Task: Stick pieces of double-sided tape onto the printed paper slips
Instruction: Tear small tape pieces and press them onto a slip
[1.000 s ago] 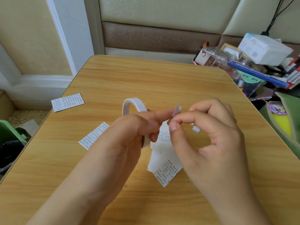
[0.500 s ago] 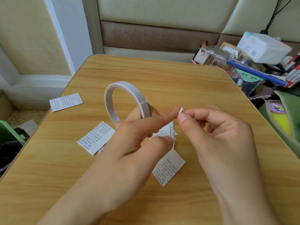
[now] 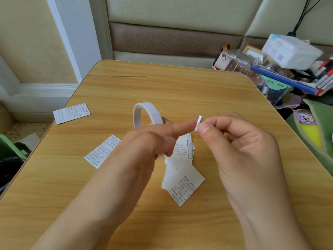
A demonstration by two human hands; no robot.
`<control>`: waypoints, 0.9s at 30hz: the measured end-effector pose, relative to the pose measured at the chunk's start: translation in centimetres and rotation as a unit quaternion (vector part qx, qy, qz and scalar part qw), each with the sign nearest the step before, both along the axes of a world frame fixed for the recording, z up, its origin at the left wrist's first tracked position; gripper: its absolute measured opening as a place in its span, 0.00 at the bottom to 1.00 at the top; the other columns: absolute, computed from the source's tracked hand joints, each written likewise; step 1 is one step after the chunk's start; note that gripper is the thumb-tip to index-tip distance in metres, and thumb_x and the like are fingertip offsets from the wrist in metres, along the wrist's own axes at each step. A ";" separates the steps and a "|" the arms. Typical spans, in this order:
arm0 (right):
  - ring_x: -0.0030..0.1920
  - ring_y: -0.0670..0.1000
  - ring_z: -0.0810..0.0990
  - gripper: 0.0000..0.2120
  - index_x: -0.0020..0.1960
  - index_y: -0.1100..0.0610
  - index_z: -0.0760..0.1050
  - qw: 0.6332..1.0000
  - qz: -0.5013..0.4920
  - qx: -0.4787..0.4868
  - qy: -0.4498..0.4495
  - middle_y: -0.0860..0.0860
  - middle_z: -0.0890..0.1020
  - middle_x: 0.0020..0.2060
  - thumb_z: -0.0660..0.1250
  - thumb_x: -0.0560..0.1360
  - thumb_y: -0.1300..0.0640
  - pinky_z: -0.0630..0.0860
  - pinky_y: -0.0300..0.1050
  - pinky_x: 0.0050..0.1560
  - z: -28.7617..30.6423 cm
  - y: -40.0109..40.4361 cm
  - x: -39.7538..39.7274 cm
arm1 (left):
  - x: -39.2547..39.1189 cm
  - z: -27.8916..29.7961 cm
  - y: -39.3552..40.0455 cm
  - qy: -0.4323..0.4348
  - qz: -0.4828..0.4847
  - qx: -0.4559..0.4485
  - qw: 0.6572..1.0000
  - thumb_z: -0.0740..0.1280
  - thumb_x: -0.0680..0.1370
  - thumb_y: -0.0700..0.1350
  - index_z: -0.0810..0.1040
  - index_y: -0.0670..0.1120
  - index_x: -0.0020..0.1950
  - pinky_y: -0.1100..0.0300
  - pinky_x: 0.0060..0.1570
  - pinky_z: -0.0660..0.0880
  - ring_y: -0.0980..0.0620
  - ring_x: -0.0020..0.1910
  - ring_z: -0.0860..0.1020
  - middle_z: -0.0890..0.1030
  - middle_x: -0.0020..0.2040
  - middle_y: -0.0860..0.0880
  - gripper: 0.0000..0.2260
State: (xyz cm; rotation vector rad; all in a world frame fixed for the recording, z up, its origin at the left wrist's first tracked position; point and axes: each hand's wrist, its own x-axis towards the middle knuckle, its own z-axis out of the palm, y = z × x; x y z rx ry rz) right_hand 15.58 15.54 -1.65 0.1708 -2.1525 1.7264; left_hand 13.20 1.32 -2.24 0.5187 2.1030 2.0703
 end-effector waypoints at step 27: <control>0.39 0.40 0.76 0.04 0.34 0.46 0.80 0.985 -0.086 0.145 0.034 0.43 0.78 0.32 0.71 0.66 0.54 0.65 0.23 0.40 0.3 -0.2 0.6 | 3.0 0.3 0.0 0.194 0.096 -0.201 0.955 0.58 0.68 0.55 0.76 0.58 0.62 0.58 0.59 0.58 0.59 0.50 0.71 0.70 0.45 0.54 0.23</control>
